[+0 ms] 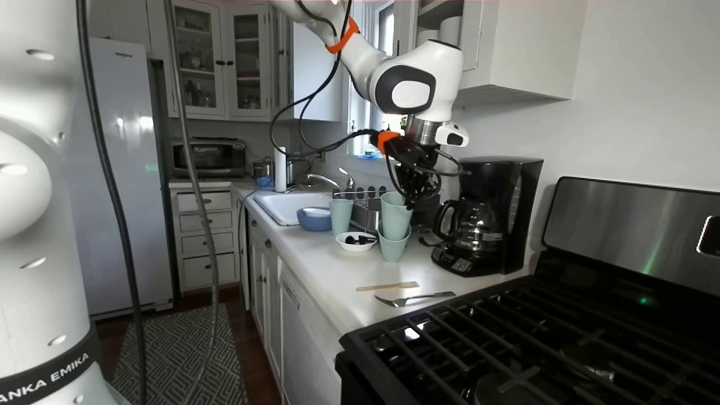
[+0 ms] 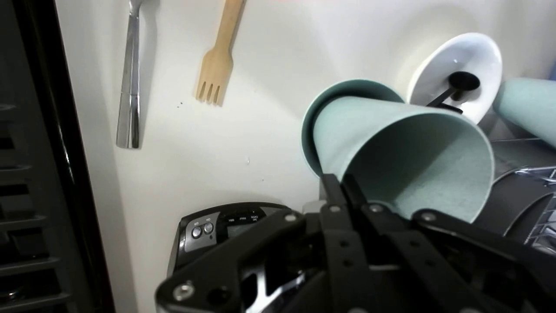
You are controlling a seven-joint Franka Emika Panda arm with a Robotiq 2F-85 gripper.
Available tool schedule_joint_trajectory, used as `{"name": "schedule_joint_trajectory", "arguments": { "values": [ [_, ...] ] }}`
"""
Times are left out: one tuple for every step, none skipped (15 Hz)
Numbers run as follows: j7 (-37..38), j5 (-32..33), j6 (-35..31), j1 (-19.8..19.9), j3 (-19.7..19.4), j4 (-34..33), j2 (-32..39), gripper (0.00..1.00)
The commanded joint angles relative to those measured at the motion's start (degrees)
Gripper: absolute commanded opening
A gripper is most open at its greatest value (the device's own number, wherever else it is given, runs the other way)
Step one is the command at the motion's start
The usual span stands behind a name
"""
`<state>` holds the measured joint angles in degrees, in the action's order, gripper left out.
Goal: Remove the grey cup from inside the other grey cup and put it on the counter
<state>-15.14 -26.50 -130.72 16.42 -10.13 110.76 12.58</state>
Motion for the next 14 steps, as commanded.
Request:
{"name": "schedule_joint_trajectory", "arguments": {
  "values": [
    [1.23,-0.47,0.43,0.59,0.10,-0.86,-0.74,0.01],
    [1.08,-1.15,0.02,0.67,0.19,-0.88,-0.87,0.01],
    [0.80,-2.08,-0.54,0.78,0.32,-0.82,-1.14,0.01],
    [0.48,-3.07,-1.03,0.90,0.44,-0.81,-1.43,0.01],
    [0.04,-4.18,-1.35,1.03,0.57,-0.90,-1.68,0.01],
    [-0.08,-4.95,-1.55,1.04,0.60,-1.02,-1.84,0.01],
    [-0.10,-5.42,-1.66,0.96,0.60,-1.11,-1.97,0.01],
    [-0.15,-5.77,-1.71,0.88,0.60,-1.17,-2.08,0.01],
    [-0.70,-6.63,-1.36,0.94,0.73,-1.29,-2.18,0.01],
    [-0.78,-6.95,-1.30,0.86,0.72,-1.33,-2.22,0.01],
    [-1.60,-7.96,-0.75,0.97,0.87,-1.49,-2.20,0.01],
    [-2.17,-8.70,-0.37,1.02,1.01,-1.67,-2.13,0.01],
    [-2.36,-9.13,-0.39,0.93,1.05,-1.72,-2.11,0.01],
    [-2.56,-9.40,-0.28,0.83,1.08,-1.77,-2.12,0.01]
  ]
}}
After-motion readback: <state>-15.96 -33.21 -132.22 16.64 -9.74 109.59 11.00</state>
